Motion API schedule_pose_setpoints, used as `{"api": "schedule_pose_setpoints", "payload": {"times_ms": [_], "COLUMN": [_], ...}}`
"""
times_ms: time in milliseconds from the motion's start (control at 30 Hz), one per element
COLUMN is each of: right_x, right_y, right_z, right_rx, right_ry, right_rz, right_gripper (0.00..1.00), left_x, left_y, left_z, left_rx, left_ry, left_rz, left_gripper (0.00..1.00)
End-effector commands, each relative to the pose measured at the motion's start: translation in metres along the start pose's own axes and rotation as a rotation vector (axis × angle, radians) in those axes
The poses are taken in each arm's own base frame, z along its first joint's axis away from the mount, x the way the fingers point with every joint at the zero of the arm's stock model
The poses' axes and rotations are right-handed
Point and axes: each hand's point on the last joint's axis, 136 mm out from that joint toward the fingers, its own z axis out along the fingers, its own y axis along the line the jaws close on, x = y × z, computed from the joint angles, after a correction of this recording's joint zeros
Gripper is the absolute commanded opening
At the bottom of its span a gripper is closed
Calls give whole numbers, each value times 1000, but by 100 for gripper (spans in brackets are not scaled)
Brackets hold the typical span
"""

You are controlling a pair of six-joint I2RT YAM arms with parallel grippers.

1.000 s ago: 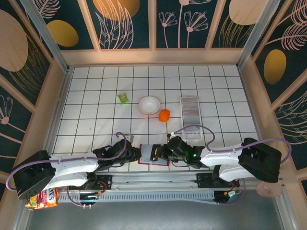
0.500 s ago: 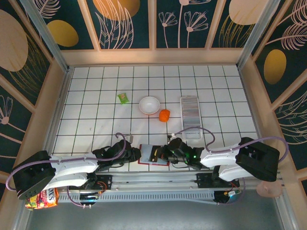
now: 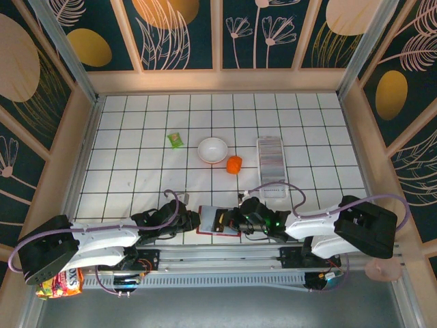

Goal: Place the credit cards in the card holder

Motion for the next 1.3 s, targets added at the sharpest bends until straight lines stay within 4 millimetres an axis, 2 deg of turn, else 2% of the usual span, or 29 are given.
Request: {"api": "schedule_pose_setpoints", "payload": {"times_ms": [0, 933, 1033, 1267], "right_x": [2, -6, -7, -12], "right_y": [4, 6, 7, -1], "right_z": [2, 13, 13, 13], "right_rx": [-21, 25, 25, 134], "right_ry": [8, 52, 56, 47], "right_rz": [-2, -112, -115, -136], "right_gripper": [0, 0, 5, 23], "left_x": [9, 10, 9, 9], "left_y": [8, 11, 11, 11], "left_z": [0, -1, -1, -1], "left_rx": [-11, -8, -8, -9], "left_ry": [25, 22, 20, 22], "left_rz": [-12, -15, -14, -12], "left_gripper": [20, 20, 20, 20]}}
